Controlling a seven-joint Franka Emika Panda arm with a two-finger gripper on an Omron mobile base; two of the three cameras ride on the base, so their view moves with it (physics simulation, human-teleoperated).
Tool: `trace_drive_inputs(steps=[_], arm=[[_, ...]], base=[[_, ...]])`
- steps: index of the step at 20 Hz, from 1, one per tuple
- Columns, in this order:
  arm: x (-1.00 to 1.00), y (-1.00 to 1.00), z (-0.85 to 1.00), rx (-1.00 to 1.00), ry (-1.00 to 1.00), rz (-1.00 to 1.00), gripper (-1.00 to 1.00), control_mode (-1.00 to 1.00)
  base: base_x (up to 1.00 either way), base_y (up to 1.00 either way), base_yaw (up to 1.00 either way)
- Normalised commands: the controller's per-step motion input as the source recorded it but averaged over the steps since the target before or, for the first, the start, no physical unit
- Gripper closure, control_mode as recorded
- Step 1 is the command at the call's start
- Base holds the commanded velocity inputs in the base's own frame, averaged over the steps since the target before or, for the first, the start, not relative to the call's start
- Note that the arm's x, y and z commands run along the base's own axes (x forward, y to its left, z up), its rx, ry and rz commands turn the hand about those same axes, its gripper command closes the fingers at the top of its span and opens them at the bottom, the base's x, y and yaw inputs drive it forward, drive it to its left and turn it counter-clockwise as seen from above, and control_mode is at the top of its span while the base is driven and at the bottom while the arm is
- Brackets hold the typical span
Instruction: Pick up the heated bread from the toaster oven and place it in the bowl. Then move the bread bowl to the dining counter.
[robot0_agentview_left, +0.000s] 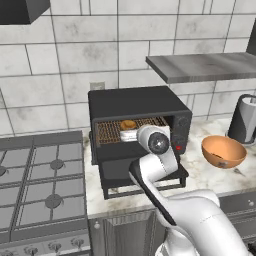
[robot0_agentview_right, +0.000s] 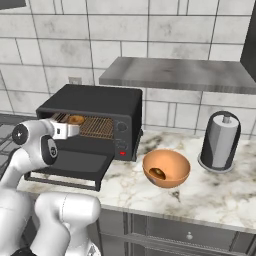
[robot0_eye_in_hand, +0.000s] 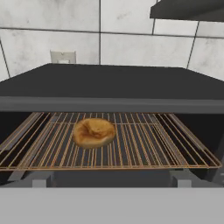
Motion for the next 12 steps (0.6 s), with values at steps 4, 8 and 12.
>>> trace_drive_inputs(steps=[4, 8, 12], arm=[[0.29, 0.11, -0.01, 0.00, 0.01, 0.00, -1.00, -1.00], [0.09, 0.17, -0.03, 0.00, 0.00, 0.00, -1.00, -1.00], [0.00, 0.00, 0.00, 0.00, 0.00, 0.00, -1.00, -1.00]], base=[[0.00, 0.00, 0.00], [0.00, 0.00, 0.00], [0.00, 0.00, 0.00]])
